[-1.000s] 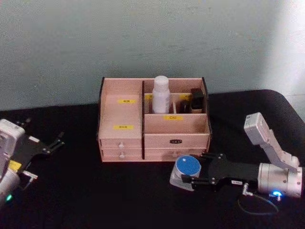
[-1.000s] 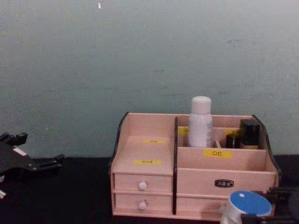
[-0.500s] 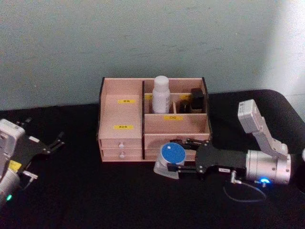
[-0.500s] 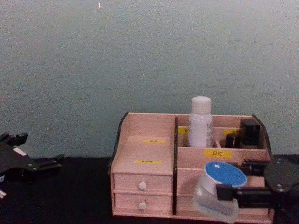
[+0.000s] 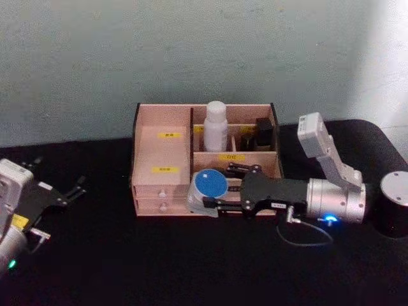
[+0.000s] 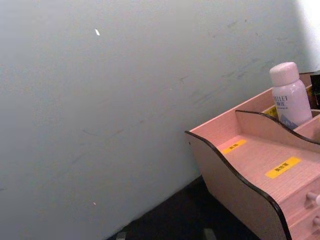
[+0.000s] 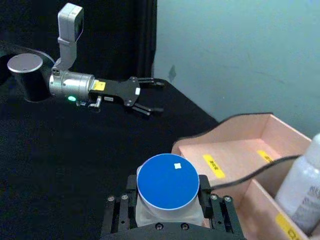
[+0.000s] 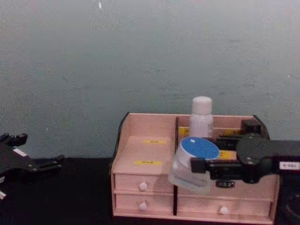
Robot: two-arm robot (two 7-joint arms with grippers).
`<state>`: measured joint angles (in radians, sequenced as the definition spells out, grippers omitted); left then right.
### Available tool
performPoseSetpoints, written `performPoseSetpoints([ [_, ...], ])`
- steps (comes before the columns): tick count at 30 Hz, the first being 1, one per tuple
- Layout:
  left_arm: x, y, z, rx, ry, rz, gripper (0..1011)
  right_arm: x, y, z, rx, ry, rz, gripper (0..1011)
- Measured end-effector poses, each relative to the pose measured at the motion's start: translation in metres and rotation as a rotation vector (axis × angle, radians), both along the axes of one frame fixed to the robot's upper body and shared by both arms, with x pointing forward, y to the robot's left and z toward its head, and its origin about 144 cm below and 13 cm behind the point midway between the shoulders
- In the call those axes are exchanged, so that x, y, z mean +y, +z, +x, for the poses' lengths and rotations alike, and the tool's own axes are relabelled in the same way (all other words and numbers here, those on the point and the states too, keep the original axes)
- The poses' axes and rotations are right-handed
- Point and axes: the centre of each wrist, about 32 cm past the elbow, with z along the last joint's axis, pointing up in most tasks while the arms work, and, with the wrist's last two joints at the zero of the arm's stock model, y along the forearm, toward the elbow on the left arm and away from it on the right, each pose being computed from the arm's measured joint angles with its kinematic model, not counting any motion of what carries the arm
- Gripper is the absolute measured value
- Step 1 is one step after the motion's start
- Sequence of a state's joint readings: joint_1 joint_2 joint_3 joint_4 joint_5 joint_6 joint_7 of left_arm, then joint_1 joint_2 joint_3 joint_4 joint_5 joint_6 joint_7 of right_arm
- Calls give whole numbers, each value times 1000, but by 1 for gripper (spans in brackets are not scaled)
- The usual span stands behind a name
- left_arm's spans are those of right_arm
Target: Pick up the facial cleanser and watermelon frost from the table and place them into the tiered storage box.
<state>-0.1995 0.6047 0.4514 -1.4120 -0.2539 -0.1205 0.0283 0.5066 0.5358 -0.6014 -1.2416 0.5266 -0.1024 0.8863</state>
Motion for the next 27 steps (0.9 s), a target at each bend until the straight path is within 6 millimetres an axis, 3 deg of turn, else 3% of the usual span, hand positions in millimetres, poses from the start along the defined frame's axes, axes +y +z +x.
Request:
performPoseSetpoints([
  [27,0,0,0,0,0,0,1001,48,11,48,-15,8,23,726],
])
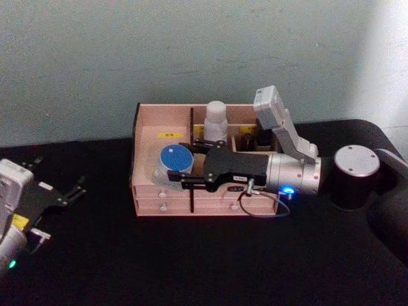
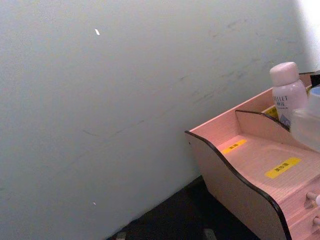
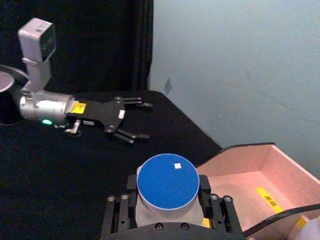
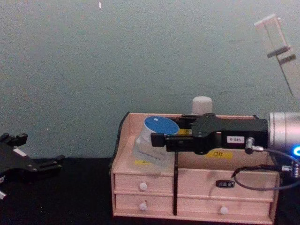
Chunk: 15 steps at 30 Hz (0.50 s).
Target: Pick up the facial cleanser and watermelon frost from the table and place them into the tiered storage box.
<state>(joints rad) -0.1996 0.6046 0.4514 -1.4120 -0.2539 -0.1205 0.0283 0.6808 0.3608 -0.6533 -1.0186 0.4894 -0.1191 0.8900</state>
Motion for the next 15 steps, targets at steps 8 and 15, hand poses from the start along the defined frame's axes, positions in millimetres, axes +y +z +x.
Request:
performPoseSetpoints([
  [8,0,0,0,0,0,0,1001,8,0,9,26,-35,-21,726],
  [15,0,0,0,0,0,0,1001,15,-1,18,54,-59,-31,726],
])
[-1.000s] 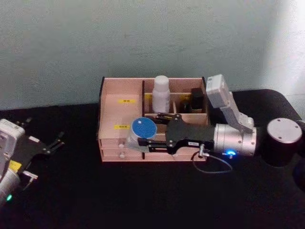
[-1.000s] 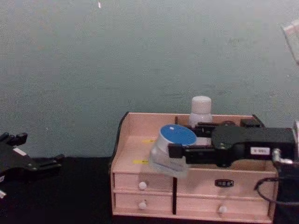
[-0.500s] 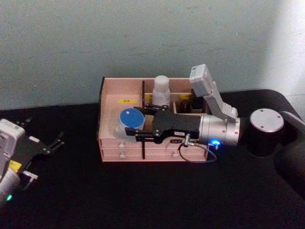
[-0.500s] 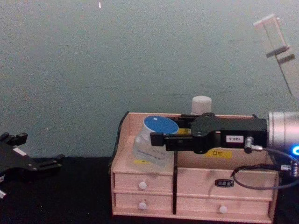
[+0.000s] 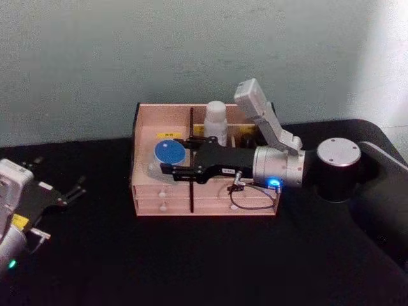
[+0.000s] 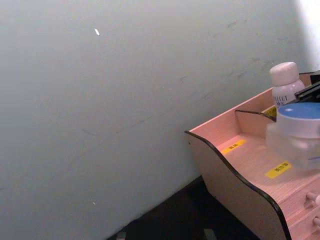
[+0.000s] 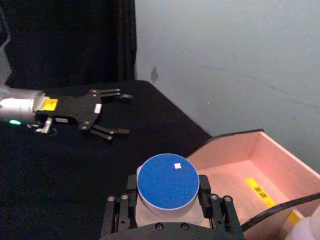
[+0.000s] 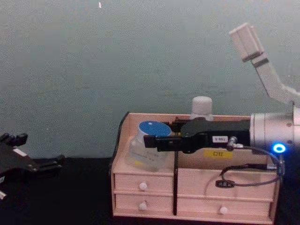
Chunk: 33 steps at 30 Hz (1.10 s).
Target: Pick up the facial cleanser and watermelon frost from the table and place them into the tiered storage box.
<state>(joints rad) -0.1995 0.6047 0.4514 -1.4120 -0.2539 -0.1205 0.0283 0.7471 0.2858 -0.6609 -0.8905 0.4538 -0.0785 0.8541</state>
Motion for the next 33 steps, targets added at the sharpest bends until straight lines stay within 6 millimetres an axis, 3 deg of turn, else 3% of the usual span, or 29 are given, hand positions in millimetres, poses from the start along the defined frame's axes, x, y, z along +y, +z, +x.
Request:
performPoseSetpoints([
  [33,0,0,0,0,0,0,1001,7,-6,17,70,-81,6,726],
])
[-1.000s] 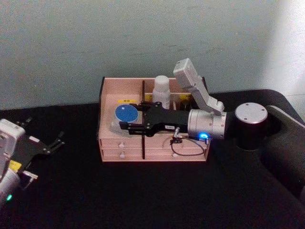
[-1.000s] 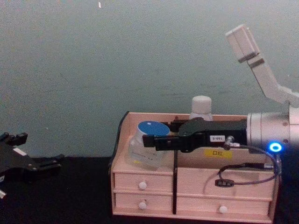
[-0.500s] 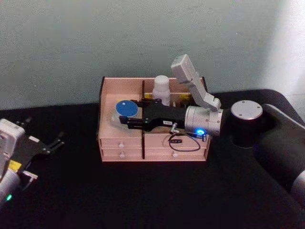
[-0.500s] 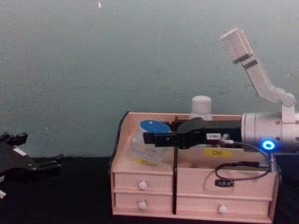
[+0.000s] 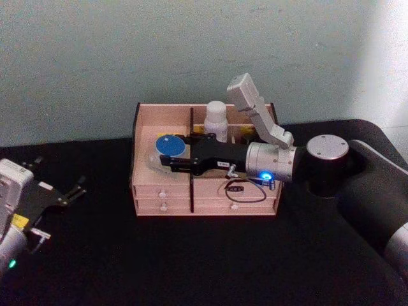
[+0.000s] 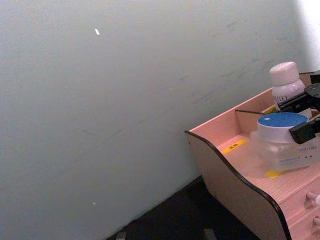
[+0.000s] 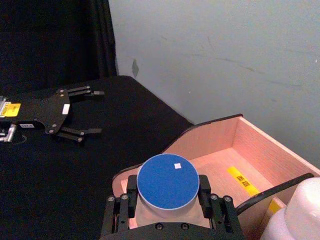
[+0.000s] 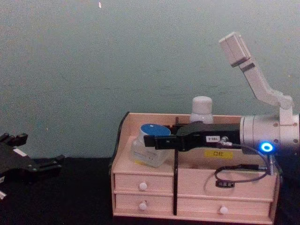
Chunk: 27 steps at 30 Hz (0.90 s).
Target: Pick up the facial cleanser and watermelon frost from the table and place them into the tiered storage box.
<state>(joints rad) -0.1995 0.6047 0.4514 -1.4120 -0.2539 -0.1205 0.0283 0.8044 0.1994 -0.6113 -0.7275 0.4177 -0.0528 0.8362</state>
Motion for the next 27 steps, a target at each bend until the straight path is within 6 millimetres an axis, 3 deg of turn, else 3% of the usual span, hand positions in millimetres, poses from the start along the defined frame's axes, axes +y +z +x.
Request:
performPoseSetpoints([
  [27,0,0,0,0,0,0,1001,1,-1,2,15,-9,-7,726],
])
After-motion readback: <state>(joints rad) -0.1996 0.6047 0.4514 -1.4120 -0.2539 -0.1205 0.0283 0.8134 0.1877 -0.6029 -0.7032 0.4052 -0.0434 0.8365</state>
